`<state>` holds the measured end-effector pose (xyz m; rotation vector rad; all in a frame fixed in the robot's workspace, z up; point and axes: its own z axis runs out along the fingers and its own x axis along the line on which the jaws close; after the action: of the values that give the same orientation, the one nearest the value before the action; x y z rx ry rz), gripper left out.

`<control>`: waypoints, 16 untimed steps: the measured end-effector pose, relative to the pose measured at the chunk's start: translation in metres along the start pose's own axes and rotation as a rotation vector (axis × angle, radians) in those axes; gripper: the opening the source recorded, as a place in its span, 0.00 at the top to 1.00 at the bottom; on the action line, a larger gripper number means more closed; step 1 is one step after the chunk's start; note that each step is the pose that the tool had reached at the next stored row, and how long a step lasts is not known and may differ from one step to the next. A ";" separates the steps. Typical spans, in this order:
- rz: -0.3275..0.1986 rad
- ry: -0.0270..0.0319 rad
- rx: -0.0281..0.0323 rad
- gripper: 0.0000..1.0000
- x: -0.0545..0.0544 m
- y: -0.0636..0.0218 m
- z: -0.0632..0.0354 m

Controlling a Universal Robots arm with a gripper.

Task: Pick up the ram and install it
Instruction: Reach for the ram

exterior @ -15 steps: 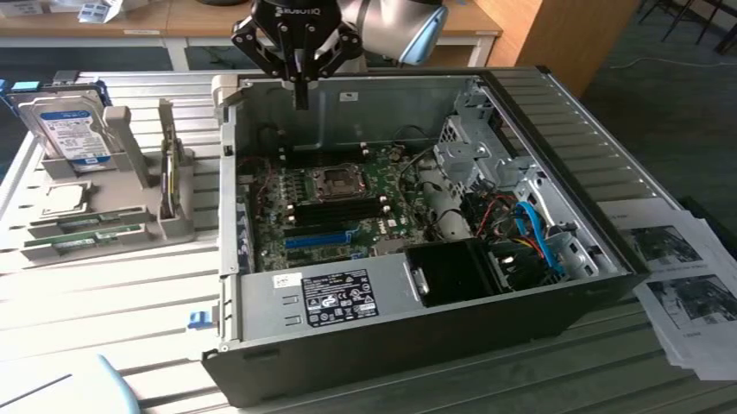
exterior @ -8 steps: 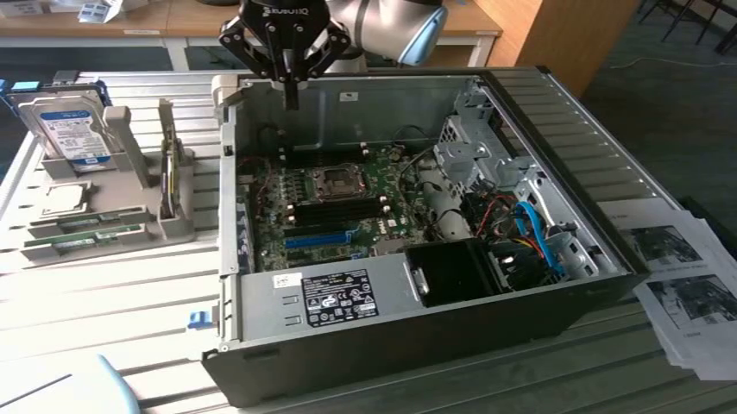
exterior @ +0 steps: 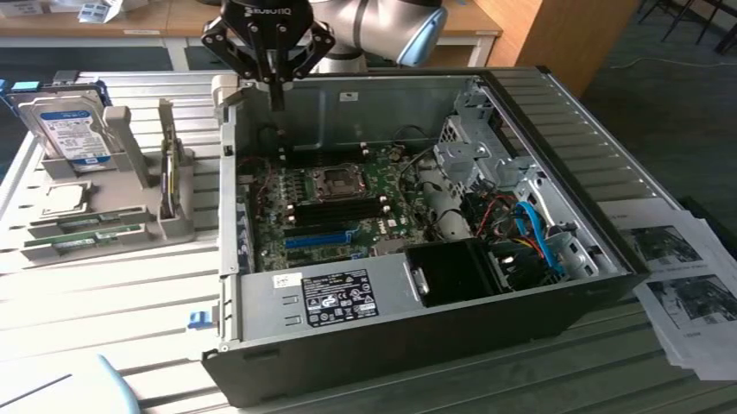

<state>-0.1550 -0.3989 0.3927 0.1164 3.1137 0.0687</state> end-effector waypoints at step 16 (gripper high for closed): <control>0.000 0.0023 0.0016 0.91 0.042 -0.0032 0.0003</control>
<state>-0.1974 -0.3989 0.3912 0.1168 3.1161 0.0664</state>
